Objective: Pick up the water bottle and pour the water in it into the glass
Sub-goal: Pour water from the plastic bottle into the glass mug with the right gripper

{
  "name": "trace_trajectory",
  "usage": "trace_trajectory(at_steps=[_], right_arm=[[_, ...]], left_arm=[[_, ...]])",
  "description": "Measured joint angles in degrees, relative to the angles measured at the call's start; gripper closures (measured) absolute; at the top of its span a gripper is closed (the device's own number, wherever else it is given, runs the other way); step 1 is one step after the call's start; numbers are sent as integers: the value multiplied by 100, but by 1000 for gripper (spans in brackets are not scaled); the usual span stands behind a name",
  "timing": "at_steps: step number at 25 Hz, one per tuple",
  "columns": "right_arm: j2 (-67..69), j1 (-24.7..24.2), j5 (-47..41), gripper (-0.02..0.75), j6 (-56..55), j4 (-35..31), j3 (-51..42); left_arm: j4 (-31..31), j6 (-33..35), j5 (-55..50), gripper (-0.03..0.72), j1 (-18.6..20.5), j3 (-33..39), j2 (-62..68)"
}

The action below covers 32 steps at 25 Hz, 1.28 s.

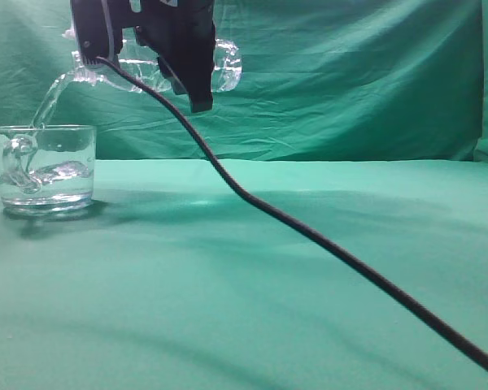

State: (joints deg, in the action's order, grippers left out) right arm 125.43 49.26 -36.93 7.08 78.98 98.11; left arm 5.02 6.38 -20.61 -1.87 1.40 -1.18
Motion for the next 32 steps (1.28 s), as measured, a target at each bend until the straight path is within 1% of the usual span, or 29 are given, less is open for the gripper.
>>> trace_trajectory(at_steps=[7,9,11,16,19,22,24,26,29,32], right_arm=[[0,9,0,512,-33,-14,0],[0,9,-11,512,-71,-160,0],[0,9,-11,512,-71,-463,0],[0,9,-43,512,-112,-1743,9],[-12,9,-152,512,-827,-2674,9],[-155,9,-281,512,-1537,-3364,9],[-411,-44,-287,512,-1777,-3853,9],[-719,-152,-231,512,-1875,-4516,9],[-1171,-424,-173,512,-1891,-5326,9],[-1588,-804,181,512,-1891,-5725,-245]], left_arm=[[0,0,0,688,0,0,0],[0,0,0,688,0,0,0],[0,0,0,688,0,0,0],[0,0,0,688,0,0,0],[0,0,0,688,0,0,0],[0,0,0,688,0,0,0],[0,0,0,688,0,0,0],[0,0,0,688,0,0,0],[0,0,0,688,0,0,0],[0,0,0,688,0,0,0]])
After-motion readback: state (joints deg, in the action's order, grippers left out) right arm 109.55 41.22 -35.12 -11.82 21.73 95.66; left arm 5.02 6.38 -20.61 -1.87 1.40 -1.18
